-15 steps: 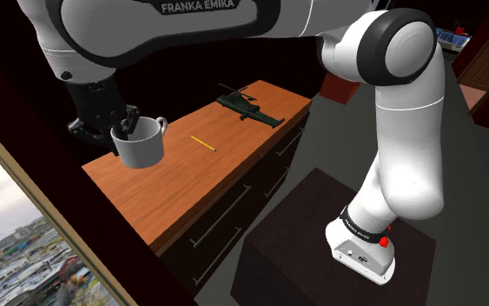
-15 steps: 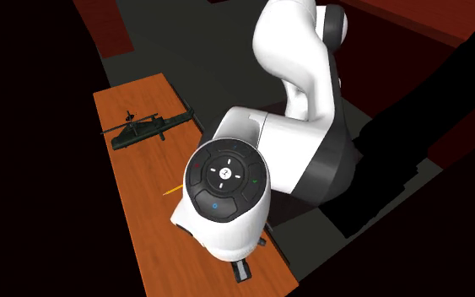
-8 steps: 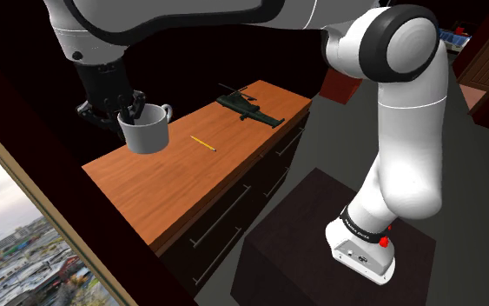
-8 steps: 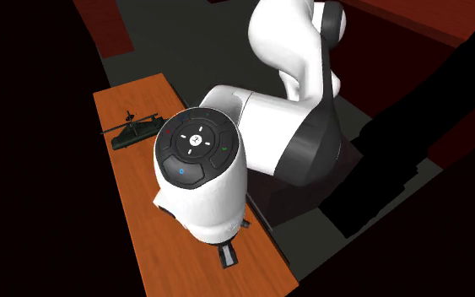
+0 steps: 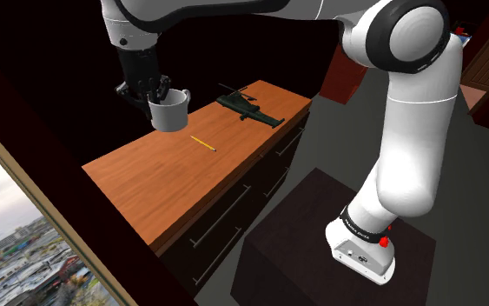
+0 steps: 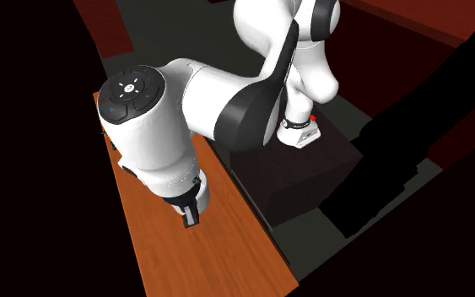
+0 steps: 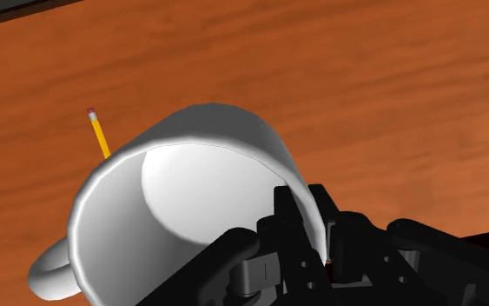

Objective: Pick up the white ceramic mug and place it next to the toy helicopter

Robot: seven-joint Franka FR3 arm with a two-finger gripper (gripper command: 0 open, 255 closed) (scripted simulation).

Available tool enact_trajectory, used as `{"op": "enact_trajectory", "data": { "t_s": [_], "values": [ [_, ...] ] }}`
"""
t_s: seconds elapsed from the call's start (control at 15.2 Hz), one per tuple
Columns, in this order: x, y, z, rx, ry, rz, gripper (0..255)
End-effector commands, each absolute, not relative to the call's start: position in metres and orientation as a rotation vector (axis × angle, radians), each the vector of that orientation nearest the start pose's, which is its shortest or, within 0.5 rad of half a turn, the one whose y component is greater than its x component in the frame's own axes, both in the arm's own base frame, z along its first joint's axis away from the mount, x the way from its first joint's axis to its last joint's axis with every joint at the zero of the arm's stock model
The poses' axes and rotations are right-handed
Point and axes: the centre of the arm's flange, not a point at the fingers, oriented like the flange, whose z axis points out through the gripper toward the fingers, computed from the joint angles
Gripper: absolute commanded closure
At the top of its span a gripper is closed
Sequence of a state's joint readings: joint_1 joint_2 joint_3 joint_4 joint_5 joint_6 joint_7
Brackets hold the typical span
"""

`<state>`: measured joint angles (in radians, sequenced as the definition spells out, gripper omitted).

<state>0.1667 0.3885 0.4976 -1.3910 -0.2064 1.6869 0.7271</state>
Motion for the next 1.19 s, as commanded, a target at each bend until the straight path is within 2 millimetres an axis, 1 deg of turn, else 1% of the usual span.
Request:
{"op": "enact_trajectory", "data": {
  "t_s": [0.0,1.12],
  "values": [
    [0.576,0.322,0.506,-3.186,0.095,0.034,255],
    [0.675,0.121,0.506,-3.186,0.095,0.034,255]
  ]
}}
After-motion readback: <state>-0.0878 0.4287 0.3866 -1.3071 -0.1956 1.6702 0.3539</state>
